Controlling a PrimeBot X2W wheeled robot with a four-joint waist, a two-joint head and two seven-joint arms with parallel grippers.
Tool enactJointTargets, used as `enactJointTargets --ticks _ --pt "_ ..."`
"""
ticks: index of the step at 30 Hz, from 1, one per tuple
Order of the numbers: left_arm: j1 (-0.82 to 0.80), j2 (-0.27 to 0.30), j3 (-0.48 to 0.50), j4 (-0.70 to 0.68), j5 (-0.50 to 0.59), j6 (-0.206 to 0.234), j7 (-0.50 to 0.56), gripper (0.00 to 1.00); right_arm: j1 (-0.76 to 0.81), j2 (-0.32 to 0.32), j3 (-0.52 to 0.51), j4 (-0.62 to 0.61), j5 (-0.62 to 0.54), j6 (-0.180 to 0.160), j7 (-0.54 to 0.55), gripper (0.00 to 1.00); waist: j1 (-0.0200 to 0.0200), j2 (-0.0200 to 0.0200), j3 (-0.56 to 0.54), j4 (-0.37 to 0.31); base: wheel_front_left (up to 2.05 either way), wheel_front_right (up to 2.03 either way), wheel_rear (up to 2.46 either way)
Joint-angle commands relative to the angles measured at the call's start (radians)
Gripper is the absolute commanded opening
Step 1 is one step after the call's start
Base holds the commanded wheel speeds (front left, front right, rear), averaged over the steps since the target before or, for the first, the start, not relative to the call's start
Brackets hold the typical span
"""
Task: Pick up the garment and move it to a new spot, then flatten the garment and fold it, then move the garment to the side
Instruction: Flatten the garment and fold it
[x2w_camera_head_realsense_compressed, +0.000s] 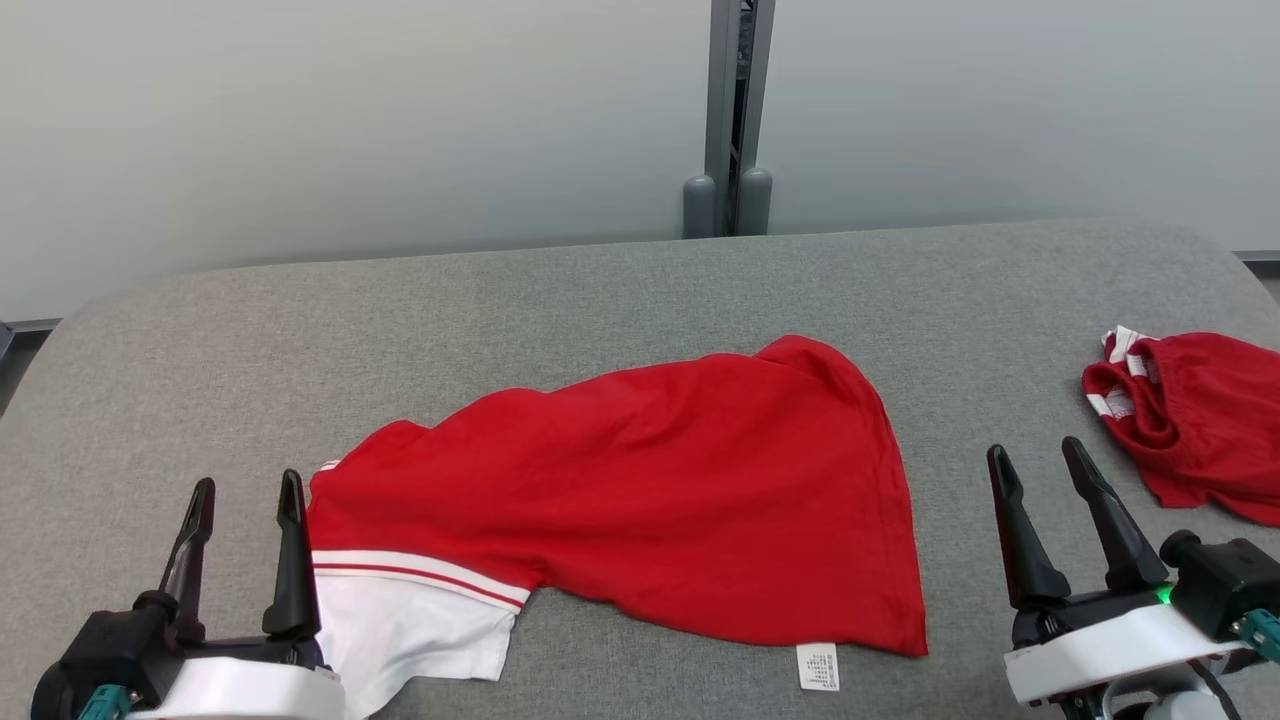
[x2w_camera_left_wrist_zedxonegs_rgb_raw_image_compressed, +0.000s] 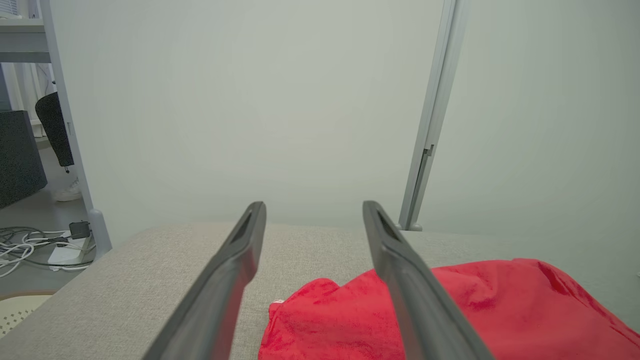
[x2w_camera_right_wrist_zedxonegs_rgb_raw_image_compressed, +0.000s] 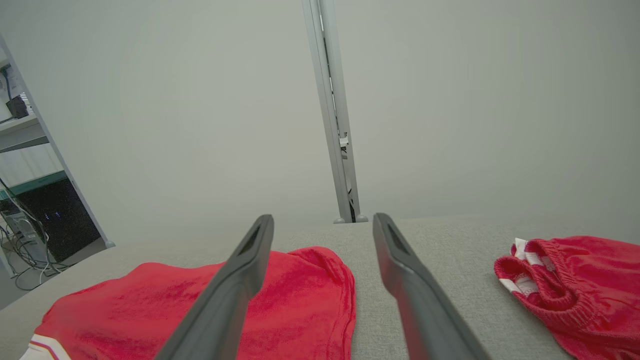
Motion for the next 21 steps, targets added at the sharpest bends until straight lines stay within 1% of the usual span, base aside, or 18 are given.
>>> enactJointTargets --ticks 1,14,21 --pt "0.011 -0.002 0.008 0.01 0.01 -0.008 -0.001 1.0 0.013 -0.005 -0.004 0.007 -0.006 0.0 -0.004 1.0 0.0 0.0 0.0 -0.003 0.0 0.0 0.0" --pt "-0.013 -0.034 0.036 0.047 0.049 -0.056 -0.001 1.0 -0.008 -0.01 0.007 0.031 -0.012 0.0 -0.004 1.0 0.0 0.0 0.004 0.0 0.0 0.0 0.0" --pt "-0.018 -0.041 0.043 0.068 0.058 -0.07 -0.001 1.0 -0.013 -0.017 0.006 0.052 -0.007 0.0 -0.003 1.0 0.0 0.0 0.005 0.004 0.0 0.0 0.0"
